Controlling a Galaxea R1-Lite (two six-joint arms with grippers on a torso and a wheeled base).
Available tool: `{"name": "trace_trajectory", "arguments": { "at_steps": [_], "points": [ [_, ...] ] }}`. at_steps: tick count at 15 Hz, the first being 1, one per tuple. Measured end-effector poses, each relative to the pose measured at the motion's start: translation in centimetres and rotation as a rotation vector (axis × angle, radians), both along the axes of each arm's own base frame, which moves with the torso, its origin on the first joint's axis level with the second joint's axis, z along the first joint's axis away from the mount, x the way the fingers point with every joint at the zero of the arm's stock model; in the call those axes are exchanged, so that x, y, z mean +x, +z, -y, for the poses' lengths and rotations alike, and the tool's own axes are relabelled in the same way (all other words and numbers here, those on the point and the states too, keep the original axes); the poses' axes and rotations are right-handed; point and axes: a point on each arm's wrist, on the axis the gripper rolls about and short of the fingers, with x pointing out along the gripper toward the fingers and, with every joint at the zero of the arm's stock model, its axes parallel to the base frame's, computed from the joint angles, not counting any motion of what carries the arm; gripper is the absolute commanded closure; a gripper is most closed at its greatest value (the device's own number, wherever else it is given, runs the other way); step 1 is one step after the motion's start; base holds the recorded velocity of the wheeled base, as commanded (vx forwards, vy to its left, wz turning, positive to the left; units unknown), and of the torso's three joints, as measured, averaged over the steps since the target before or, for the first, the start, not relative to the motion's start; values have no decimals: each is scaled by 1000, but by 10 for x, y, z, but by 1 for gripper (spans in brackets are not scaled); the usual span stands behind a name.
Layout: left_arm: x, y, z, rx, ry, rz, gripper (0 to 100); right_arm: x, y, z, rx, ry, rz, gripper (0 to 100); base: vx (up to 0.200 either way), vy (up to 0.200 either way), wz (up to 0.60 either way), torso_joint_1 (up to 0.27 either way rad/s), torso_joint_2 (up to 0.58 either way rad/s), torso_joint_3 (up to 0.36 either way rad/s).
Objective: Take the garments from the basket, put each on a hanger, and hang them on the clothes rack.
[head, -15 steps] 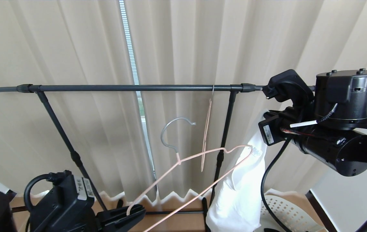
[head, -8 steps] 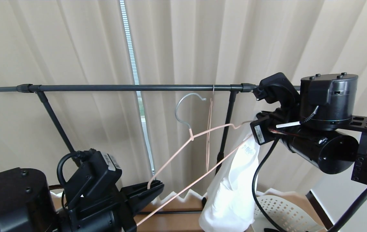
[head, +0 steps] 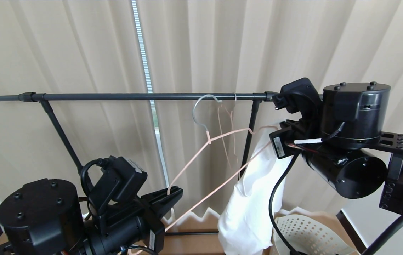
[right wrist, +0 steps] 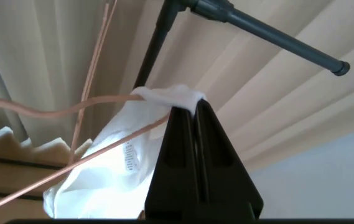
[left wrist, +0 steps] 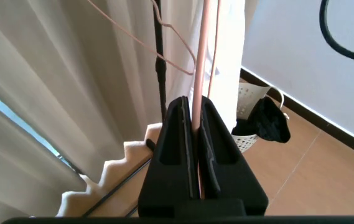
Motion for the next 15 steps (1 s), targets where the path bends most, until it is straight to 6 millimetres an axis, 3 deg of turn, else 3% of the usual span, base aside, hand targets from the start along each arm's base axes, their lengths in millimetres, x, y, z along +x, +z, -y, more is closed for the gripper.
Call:
{"name": "trace_trajectory", "arguments": {
  "at_steps": [6, 15],
  "points": [
    [-3, -5, 3, 7, -7, -5, 100, -23, -6, -22, 23, 94, -15, 100, 0, 0, 0, 0, 0, 0],
    [-20, -13, -8, -53, -146, 36, 100, -27, 4, -19, 60, 105, 9, 100, 0, 0, 0, 0, 0, 0]
  ]
}}
